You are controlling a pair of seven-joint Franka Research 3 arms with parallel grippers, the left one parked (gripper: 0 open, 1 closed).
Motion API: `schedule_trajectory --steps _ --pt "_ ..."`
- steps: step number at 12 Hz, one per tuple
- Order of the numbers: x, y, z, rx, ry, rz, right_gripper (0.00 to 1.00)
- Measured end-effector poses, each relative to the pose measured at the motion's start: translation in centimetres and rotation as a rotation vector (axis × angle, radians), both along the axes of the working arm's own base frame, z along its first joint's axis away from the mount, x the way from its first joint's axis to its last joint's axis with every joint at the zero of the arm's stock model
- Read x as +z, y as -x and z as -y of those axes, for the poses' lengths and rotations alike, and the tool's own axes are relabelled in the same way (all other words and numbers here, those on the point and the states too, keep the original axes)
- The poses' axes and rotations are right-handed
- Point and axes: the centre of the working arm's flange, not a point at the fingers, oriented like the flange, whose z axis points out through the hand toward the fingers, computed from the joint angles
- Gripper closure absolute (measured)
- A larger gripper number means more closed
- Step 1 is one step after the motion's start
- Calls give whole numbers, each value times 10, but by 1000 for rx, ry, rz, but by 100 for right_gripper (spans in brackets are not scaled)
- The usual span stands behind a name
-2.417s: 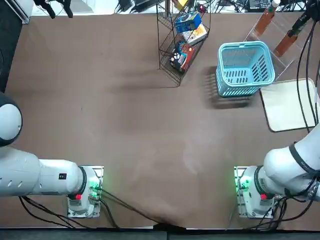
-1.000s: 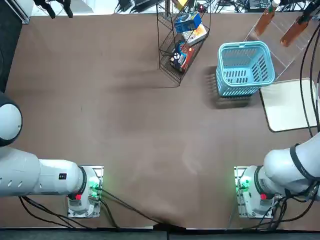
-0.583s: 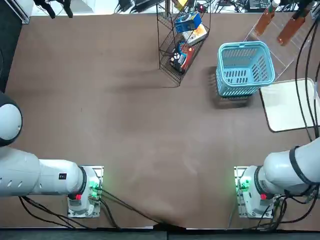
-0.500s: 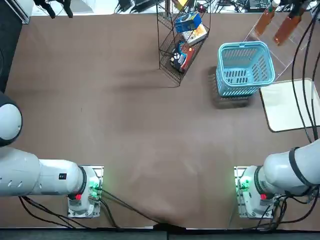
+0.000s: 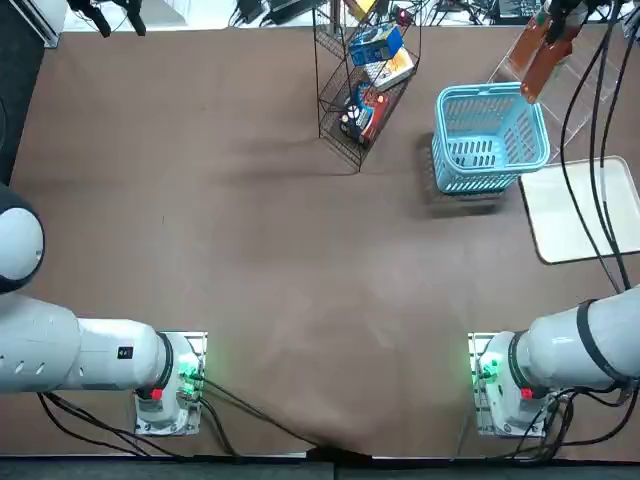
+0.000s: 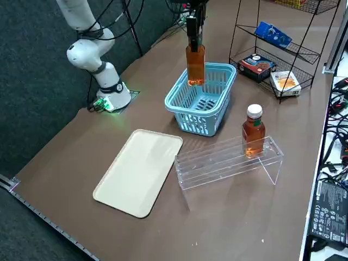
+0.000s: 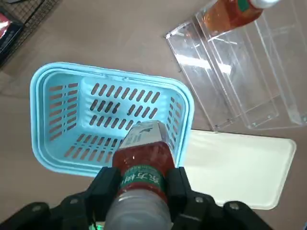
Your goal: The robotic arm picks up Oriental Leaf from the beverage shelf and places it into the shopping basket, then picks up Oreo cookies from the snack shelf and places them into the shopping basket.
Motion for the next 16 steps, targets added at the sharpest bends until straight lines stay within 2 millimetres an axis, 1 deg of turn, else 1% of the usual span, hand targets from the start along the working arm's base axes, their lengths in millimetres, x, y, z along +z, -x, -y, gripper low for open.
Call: schedule_trajectory --steps 2,3,5,7,10,16 --pt "-15 2 -5 -43 6 -1 44" --pt "-31 3 -9 -75 10 10 44" --pt "-50 5 -14 -94 12 25 44" --pt "-73 6 -17 -100 12 35 44" --pt "-114 11 -17 -101 11 28 44" --pt "-195 32 -17 -102 6 50 44"
